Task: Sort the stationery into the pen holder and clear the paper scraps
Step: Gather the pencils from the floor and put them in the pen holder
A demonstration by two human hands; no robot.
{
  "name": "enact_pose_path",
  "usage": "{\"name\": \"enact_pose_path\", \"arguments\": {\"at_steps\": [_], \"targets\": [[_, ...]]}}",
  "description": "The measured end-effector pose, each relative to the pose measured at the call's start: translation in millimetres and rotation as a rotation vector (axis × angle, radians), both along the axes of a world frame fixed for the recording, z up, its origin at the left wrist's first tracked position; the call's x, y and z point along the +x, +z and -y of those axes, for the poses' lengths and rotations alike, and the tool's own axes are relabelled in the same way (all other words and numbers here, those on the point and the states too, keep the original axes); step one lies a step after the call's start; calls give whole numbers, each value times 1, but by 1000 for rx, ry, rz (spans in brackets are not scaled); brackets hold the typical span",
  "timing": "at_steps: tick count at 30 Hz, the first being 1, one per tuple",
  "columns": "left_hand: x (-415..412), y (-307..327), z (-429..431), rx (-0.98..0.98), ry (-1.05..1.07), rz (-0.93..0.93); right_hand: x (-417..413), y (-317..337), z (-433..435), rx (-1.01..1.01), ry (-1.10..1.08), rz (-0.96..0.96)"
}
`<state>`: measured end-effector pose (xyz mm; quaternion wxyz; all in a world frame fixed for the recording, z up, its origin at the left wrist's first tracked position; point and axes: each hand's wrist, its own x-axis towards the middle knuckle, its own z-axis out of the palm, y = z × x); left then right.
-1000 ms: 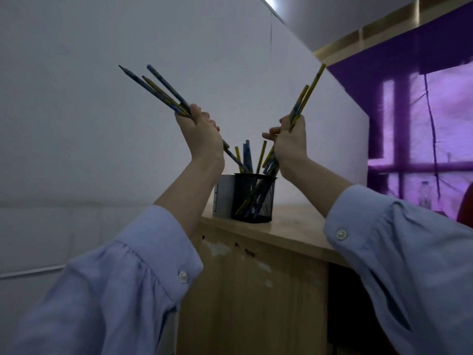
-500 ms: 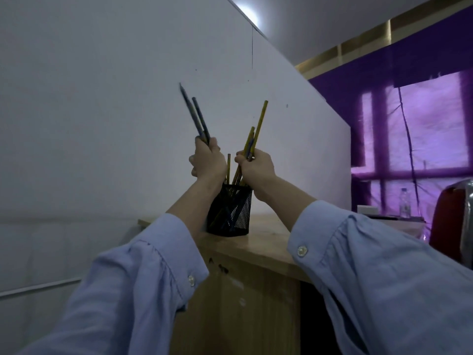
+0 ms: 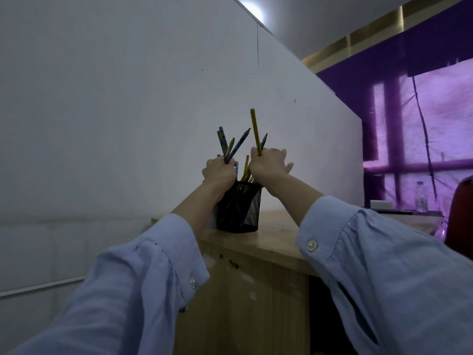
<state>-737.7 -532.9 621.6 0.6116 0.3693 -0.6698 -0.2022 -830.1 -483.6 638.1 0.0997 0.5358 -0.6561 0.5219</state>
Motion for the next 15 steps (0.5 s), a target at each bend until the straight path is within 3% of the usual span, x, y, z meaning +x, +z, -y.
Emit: {"name": "enact_pose_path", "arguments": {"at_steps": [3, 10, 15], "targets": [[-2, -3, -4, 17, -82, 15, -2, -1, -1, 145, 60, 119], [-1, 8, -7, -3, -180, 20, 3, -1, -3, 1, 270, 263], [4, 25, -12, -77, -212, -140, -6, 8, -9, -198, 147, 265]]}}
